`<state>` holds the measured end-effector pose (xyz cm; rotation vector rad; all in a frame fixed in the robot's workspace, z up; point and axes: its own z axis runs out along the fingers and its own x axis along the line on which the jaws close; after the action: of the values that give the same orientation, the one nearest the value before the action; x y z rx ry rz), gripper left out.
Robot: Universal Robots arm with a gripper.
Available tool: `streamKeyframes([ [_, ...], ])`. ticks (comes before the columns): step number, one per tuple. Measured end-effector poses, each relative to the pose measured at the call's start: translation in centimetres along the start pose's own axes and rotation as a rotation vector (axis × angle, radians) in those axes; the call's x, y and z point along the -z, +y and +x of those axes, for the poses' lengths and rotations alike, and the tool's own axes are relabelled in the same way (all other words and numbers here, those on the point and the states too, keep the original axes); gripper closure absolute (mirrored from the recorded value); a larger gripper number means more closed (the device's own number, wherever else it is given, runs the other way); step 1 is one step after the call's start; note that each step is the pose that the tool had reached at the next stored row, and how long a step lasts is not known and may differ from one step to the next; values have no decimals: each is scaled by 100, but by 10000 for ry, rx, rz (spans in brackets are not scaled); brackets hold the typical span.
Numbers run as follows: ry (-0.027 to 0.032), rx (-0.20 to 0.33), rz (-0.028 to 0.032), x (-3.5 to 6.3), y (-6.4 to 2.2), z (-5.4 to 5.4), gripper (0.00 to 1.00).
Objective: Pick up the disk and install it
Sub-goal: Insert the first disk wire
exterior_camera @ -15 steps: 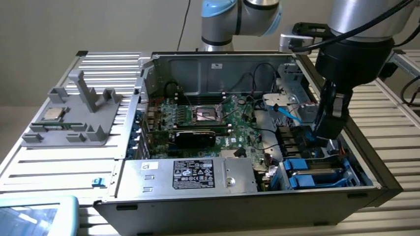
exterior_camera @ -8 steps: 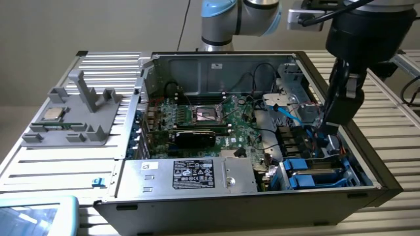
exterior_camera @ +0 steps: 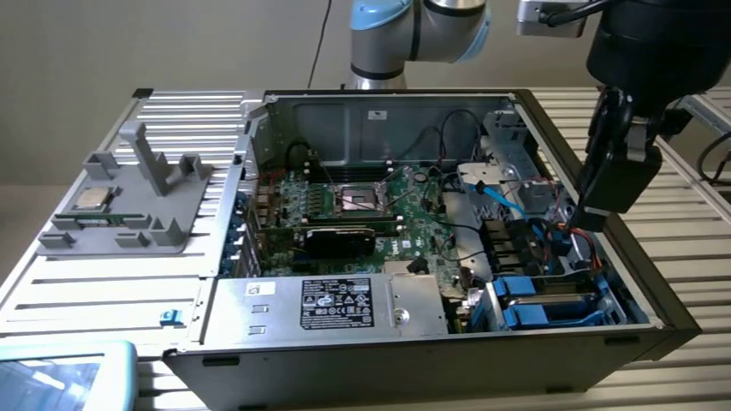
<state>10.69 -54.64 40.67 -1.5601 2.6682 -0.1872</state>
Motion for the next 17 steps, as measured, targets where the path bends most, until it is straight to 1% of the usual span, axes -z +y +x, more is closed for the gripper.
streamKeyframes([
  [15,0,0,0,0,0,0,44],
  [17,1,1,0,-1,-7,14,44],
])
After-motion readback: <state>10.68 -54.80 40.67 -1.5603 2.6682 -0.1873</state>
